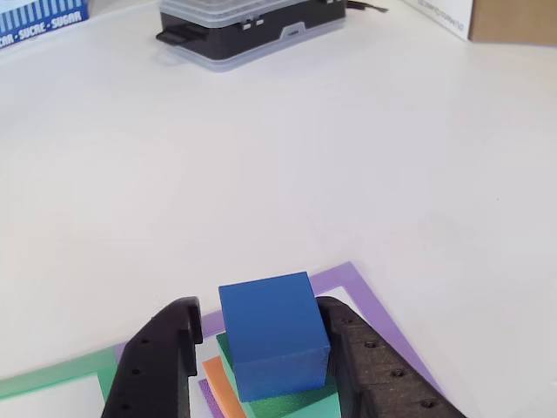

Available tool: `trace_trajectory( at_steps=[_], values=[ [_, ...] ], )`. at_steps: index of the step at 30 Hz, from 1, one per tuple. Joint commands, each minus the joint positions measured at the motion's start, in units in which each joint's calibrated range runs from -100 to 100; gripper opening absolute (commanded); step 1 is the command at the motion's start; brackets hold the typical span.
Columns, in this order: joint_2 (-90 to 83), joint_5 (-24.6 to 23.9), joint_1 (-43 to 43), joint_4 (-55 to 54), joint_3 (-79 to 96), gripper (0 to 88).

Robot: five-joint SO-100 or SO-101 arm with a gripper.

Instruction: Tower of hanoi

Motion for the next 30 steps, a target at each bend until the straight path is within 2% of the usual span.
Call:
trace_trajectory(
  at_steps=[1,13,18,24,30],
  values=[
    [-0.6,0.0,-0.6,-1.2,-2.0,8.6],
    [-1.3,0.0,-1.1,-0.3,-2.1,1.7],
    [-3.7,0.0,-1.1,4.6,-3.3,1.1],
    [-13.3,0.0,-1.1,22.5,-8.4,1.0],
    [-23.9,0.0,-3.1,50.1,-21.8,0.9]
  ],
)
